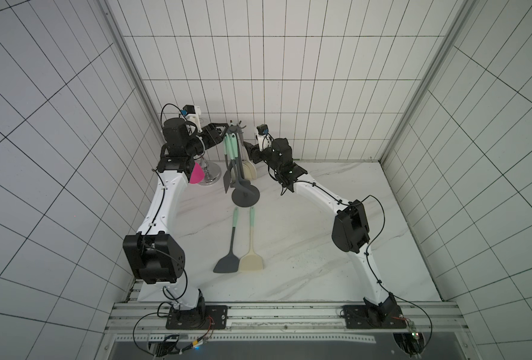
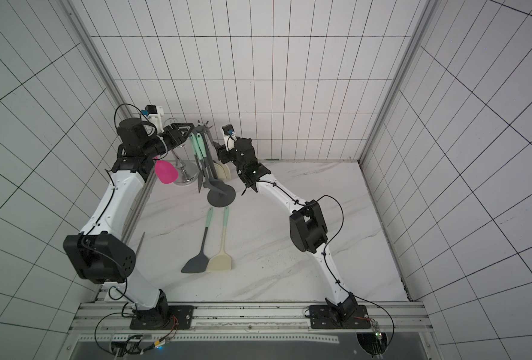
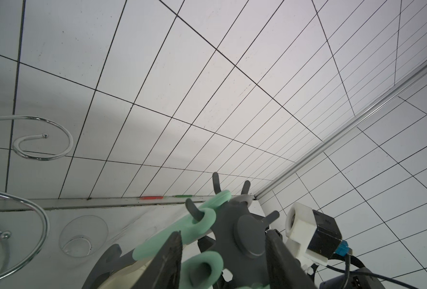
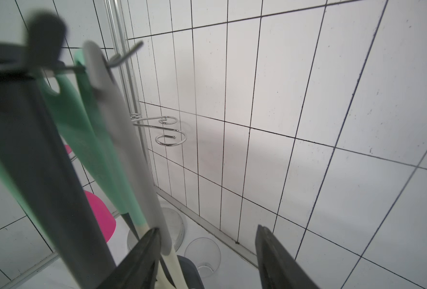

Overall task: Take the spatula off the kitchen utensil rack
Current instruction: Adjust the rack at the center of the board.

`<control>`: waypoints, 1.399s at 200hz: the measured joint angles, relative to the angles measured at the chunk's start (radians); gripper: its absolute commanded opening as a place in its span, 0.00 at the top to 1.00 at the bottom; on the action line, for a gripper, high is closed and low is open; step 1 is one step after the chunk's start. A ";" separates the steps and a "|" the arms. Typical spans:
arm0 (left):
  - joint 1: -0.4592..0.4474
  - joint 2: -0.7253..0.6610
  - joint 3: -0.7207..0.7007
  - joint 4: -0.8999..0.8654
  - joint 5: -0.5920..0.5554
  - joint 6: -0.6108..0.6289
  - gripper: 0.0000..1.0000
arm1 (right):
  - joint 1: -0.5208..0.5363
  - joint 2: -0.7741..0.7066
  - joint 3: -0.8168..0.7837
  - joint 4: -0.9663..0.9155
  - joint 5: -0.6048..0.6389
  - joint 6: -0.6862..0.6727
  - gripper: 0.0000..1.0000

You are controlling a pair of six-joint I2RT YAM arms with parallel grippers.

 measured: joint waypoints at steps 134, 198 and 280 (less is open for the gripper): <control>0.009 0.061 0.127 -0.122 0.035 0.105 0.94 | -0.009 -0.095 -0.214 0.117 -0.090 0.002 0.32; 0.014 0.102 0.185 -0.155 0.083 0.150 1.00 | -0.009 -0.180 -0.309 0.141 -0.082 0.012 0.31; 0.032 0.108 0.194 -0.169 0.133 0.220 1.00 | -0.035 -0.032 -0.069 0.127 -0.106 0.028 0.30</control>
